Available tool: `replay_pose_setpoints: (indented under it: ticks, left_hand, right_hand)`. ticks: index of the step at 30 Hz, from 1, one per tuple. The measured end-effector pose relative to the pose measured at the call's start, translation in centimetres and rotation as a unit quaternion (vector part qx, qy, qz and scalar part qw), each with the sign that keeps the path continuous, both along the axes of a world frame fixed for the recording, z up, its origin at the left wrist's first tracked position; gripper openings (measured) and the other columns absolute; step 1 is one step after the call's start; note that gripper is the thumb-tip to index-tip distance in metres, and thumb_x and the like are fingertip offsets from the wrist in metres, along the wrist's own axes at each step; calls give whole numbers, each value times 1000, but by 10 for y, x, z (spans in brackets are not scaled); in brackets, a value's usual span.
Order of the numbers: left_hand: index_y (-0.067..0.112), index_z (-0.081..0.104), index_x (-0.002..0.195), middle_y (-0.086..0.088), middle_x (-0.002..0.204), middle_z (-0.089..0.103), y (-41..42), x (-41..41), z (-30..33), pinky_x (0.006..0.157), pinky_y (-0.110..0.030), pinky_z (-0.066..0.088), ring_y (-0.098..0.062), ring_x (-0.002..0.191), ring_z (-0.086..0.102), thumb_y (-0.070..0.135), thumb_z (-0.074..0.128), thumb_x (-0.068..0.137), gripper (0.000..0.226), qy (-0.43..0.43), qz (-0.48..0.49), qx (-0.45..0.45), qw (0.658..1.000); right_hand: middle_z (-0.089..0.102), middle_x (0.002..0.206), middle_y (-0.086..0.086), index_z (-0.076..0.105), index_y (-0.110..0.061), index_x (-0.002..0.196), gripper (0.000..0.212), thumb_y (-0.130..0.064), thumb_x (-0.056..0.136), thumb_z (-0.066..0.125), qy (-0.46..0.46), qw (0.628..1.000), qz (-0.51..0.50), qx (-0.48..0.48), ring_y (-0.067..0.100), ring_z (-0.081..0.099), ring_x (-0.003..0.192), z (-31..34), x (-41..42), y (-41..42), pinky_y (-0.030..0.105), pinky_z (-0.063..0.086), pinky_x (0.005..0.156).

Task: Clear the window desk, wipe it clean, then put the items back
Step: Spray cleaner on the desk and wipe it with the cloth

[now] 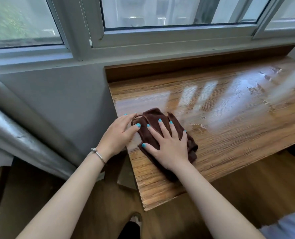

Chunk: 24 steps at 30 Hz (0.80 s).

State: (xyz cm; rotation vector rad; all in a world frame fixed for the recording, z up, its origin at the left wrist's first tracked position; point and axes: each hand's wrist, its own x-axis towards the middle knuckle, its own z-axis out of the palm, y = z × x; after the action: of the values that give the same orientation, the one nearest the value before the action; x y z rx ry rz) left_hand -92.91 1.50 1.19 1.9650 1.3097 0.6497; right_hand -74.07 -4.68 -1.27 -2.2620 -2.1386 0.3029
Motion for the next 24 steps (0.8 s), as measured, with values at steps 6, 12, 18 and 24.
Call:
replay_pose_setpoints:
  ticks: [6, 12, 18, 24]
  left_hand:
    - [27, 35, 147, 5, 153, 34, 37, 16, 9, 114, -27, 16, -9, 143, 22, 51, 38, 90, 62, -2, -10, -7, 1000]
    - [26, 35, 147, 6, 154, 33, 78, 38, 17, 112, -23, 13, -8, 144, 18, 43, 42, 96, 54, -27, -31, 10, 999]
    - [30, 36, 146, 7, 153, 34, 98, 44, 16, 115, -26, 15, -5, 143, 19, 52, 36, 85, 65, -38, -21, 5, 999]
    - [28, 36, 146, 4, 152, 36, 95, 46, -3, 119, -36, 17, -9, 144, 22, 60, 34, 81, 73, -27, -36, -15, 999]
  right_hand:
    - [39, 156, -10, 32, -57, 144, 69, -86, 81, 28, -17, 994, 59, 90, 27, 37, 144, -7, -3, -89, 60, 24, 108]
    - [4, 164, -19, 5, -69, 141, 76, -93, 70, 14, 19, 999, -38, 3, 17, -1, 152, -3, 38, 42, 60, 2, 115]
    - [1, 165, -15, 9, -64, 145, 73, -90, 78, 19, 13, 997, -61, -48, 22, -4, 152, 7, 57, 180, 66, 2, 114]
    - [13, 164, -15, 8, -64, 146, 72, -86, 79, 21, -8, 998, 44, 41, 22, 10, 152, -3, 53, 36, 62, 13, 115]
